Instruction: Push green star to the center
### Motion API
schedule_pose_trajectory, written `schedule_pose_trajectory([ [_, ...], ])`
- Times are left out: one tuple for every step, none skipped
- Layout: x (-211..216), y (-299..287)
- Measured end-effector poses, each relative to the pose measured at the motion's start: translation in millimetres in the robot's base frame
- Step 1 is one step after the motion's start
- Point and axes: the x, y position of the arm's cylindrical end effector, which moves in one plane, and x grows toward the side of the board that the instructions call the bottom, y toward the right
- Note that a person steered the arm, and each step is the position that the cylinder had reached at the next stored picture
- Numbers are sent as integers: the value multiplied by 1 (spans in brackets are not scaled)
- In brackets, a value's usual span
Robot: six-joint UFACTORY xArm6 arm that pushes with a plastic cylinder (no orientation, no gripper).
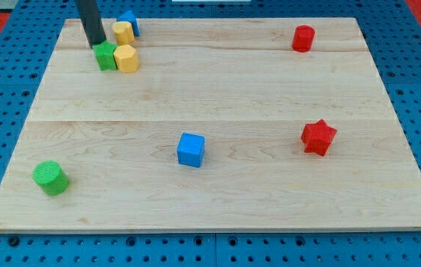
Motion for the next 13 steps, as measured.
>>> schedule_pose_trajectory([
  [28,-8],
  [9,-18],
  [-4,-17],
  [24,1],
  [34,5],
  [60,5],
  [69,3],
  [46,2],
  [23,-4],
  [30,8],
  [52,37],
  [72,52],
  [91,64],
])
